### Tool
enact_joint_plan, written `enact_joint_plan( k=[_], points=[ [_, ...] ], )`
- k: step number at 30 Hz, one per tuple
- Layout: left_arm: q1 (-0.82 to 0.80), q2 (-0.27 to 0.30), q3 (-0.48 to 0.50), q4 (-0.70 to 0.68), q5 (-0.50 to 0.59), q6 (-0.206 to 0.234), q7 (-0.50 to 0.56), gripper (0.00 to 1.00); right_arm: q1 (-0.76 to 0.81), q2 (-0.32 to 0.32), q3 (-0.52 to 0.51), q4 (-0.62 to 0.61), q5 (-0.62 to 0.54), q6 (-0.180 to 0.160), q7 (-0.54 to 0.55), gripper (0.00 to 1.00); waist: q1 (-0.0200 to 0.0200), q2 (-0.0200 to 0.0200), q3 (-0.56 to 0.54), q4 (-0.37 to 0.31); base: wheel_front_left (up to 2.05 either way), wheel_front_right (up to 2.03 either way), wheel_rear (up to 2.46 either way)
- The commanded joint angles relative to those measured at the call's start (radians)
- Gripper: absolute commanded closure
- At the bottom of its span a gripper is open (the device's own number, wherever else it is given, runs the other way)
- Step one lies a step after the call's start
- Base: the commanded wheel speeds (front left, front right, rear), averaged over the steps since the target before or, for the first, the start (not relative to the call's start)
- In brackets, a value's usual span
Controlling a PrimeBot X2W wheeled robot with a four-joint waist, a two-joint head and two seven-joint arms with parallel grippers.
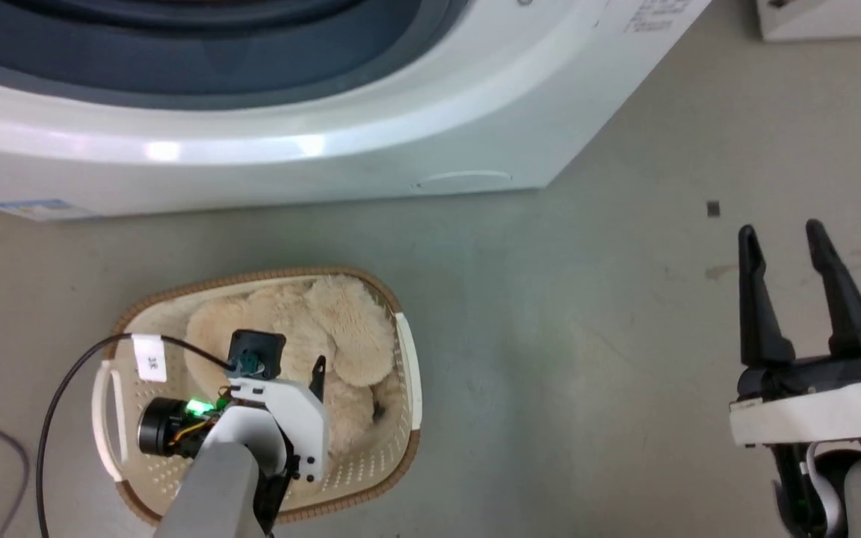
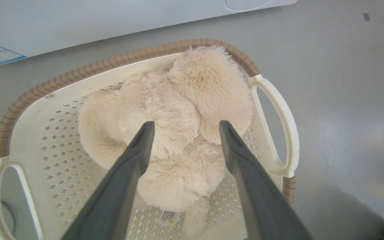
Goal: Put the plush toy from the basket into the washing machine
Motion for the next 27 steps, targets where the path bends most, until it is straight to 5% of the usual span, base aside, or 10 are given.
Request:
enact_joint_plan(
  k=[1,27],
  points=[
    [-0.031,0.010,-0.006,0.025,-0.004,0.000,0.005,0.00,-0.026,0.000,-0.004,-0.013,0.011,0.000,-0.011,0.00,-0.0002,0.0000,0.030,-0.002,0.00,0.00,0.00],
    [-0.277,0.039,-0.054,0.292,-0.086,-0.001,0.016,0.00,-0.099,0.000,-0.028,-0.061,0.070,-0.001,-0.065,0.00,-0.0002,0.0000,0.280,-0.011,0.00,0.00,0.00]
  ],
)
